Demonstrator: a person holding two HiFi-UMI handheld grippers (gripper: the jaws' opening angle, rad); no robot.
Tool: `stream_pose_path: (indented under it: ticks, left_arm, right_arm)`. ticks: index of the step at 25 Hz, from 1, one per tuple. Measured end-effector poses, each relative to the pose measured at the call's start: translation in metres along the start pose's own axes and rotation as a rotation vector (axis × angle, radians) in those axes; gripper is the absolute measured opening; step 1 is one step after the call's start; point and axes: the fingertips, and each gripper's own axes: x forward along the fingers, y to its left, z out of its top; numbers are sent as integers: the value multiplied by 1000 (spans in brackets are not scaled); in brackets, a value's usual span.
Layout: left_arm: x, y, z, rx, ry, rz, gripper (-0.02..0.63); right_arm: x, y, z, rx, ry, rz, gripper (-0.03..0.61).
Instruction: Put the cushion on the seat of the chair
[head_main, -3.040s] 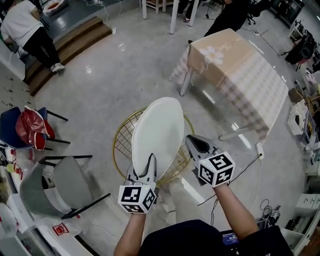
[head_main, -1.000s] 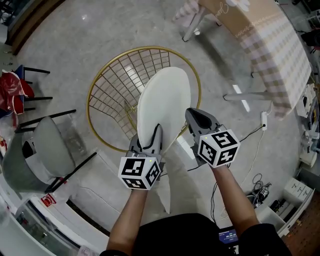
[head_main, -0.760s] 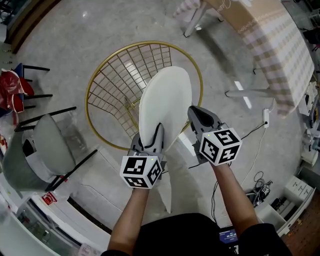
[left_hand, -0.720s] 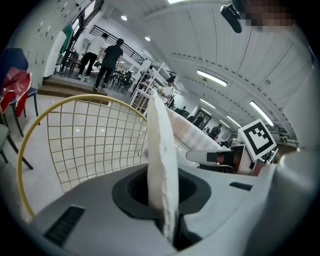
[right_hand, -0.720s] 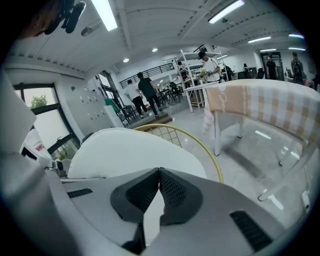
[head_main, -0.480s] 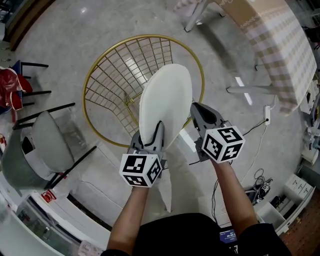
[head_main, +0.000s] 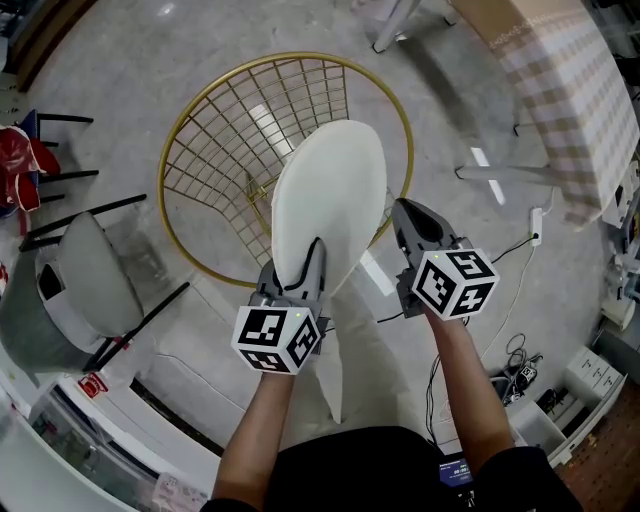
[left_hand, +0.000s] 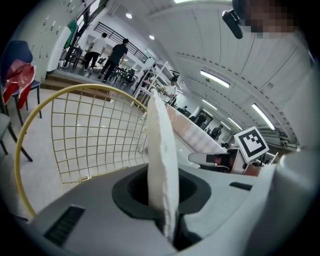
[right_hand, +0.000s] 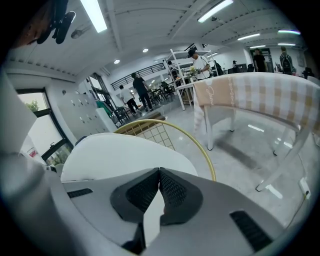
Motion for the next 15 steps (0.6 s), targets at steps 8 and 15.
stream_pose_path:
  ticks: [8,15]
  left_arm:
    - [5,-12,1,-11,-6,-29,52]
    - [12,-13,-1,-15,-3,-34,52]
  right_arm:
    - [2,1,-3,3,6,1,20]
    - [4,-1,-8,5,17,1,20]
